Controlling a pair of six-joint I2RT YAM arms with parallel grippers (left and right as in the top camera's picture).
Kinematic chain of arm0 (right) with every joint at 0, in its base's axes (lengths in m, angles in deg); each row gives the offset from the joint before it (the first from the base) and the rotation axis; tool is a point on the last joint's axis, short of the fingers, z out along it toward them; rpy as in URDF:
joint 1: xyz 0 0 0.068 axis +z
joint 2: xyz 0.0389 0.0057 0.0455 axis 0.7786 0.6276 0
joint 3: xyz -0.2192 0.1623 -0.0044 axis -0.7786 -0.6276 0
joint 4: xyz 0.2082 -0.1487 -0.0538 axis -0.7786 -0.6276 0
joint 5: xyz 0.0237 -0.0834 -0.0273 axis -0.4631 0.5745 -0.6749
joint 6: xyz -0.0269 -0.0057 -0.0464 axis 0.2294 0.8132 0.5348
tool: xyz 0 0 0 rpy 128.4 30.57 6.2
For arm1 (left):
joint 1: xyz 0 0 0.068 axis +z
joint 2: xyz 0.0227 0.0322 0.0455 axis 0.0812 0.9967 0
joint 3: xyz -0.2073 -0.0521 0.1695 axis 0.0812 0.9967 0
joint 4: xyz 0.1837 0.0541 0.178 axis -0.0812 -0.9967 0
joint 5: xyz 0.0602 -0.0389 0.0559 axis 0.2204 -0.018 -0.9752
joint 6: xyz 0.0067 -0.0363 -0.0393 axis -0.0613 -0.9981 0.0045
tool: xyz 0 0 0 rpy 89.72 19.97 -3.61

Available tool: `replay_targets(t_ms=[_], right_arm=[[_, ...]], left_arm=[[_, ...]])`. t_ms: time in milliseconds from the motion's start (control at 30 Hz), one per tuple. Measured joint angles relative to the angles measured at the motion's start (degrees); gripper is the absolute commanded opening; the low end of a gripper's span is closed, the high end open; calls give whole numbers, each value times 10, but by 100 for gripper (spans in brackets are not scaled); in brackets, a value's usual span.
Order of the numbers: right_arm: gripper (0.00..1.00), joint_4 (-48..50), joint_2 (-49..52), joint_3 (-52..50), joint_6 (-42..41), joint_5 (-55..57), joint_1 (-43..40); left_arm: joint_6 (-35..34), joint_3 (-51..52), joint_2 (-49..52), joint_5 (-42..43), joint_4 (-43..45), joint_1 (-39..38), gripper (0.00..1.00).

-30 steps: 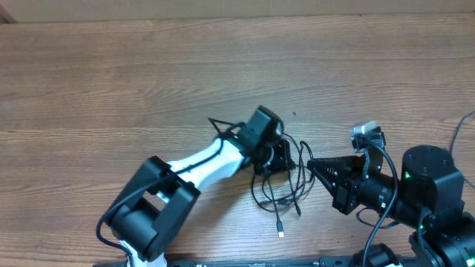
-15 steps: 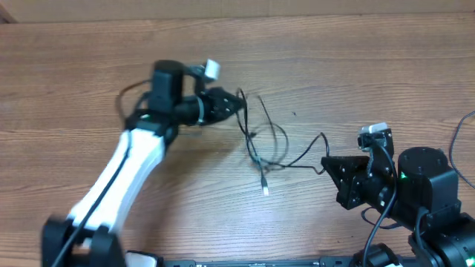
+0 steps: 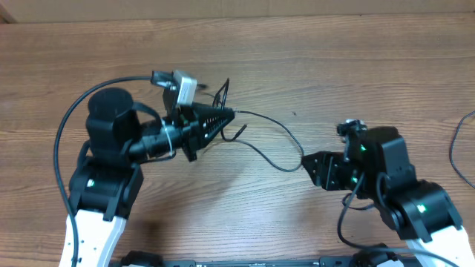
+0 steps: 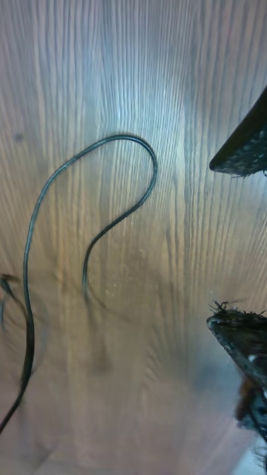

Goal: Untangle cables

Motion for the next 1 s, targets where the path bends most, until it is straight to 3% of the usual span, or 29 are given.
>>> replay_targets(t_ms=[300, 500, 833, 1000], right_arm=[[66, 73, 99, 0, 23, -199, 0], [74, 114, 151, -18, 41, -256, 0], [79, 222, 188, -99, 207, -336, 0], [80, 338, 188, -100, 266, -360, 0]], left_arm=[[22, 0, -17, 0, 3, 0, 4], [8, 0, -18, 24, 55, 0, 5], [-33, 0, -45, 103, 124, 0, 7], [-58, 0, -47, 128, 162, 0, 5]])
